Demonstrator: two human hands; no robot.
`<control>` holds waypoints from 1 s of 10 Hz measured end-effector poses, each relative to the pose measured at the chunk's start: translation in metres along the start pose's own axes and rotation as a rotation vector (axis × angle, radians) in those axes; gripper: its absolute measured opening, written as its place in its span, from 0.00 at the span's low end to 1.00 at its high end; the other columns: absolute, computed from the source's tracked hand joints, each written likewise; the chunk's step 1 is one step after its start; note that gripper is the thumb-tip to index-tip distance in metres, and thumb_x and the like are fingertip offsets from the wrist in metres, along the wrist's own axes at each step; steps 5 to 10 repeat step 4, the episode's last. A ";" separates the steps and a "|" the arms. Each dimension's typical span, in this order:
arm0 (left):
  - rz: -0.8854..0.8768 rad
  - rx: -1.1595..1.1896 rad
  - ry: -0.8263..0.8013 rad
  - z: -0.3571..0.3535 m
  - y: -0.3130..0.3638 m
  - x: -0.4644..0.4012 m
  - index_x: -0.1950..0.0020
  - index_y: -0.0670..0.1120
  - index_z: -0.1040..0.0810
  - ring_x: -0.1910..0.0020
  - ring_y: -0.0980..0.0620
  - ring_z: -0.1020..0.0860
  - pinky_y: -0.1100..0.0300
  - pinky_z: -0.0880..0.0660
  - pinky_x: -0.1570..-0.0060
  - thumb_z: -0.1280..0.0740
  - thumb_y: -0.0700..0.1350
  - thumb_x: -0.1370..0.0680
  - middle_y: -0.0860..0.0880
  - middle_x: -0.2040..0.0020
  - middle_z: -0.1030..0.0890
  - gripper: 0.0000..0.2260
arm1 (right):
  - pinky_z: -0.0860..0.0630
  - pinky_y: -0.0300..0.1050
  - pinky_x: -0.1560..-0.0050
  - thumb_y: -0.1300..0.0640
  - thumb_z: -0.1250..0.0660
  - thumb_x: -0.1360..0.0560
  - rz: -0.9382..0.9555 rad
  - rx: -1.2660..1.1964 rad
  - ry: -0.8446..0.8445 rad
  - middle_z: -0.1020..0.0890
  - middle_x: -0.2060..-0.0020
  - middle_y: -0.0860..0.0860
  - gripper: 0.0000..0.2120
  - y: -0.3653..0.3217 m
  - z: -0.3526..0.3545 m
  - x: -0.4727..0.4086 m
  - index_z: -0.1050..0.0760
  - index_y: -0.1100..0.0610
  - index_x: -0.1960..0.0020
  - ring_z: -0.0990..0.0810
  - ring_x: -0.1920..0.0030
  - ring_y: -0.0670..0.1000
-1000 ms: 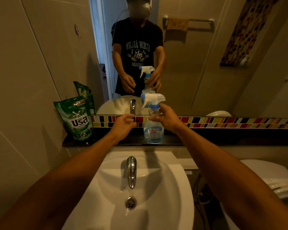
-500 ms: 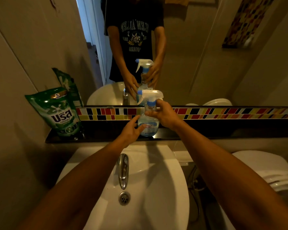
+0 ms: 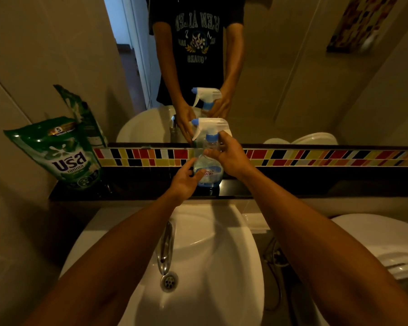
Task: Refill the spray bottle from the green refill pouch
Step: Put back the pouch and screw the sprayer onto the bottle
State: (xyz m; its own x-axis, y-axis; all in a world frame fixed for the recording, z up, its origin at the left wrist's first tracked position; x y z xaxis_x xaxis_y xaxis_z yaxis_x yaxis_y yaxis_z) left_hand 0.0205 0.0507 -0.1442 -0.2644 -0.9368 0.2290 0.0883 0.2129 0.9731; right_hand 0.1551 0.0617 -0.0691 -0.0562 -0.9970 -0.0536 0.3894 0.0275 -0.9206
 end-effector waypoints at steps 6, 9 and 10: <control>-0.016 -0.015 -0.044 -0.002 -0.011 -0.014 0.24 0.50 0.36 0.33 0.45 0.26 0.47 0.26 0.35 0.35 0.42 0.19 0.45 0.31 0.26 0.24 | 0.22 0.46 0.37 0.63 0.28 0.22 0.023 -0.063 0.059 0.20 0.33 0.50 0.27 0.007 -0.008 0.007 0.31 0.54 0.25 0.22 0.35 0.47; -0.016 -0.015 -0.044 -0.002 -0.011 -0.014 0.24 0.50 0.36 0.33 0.45 0.26 0.47 0.26 0.35 0.35 0.42 0.19 0.45 0.31 0.26 0.24 | 0.22 0.46 0.37 0.63 0.28 0.22 0.023 -0.063 0.059 0.20 0.33 0.50 0.27 0.007 -0.008 0.007 0.31 0.54 0.25 0.22 0.35 0.47; -0.016 -0.015 -0.044 -0.002 -0.011 -0.014 0.24 0.50 0.36 0.33 0.45 0.26 0.47 0.26 0.35 0.35 0.42 0.19 0.45 0.31 0.26 0.24 | 0.22 0.46 0.37 0.63 0.28 0.22 0.023 -0.063 0.059 0.20 0.33 0.50 0.27 0.007 -0.008 0.007 0.31 0.54 0.25 0.22 0.35 0.47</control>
Point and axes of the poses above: each hand's wrist, its own x-axis away from the middle knuckle, its own z-axis out of the back of the hand, y = z × x, the point moved 9 cm from there along -x, towards the middle knuckle
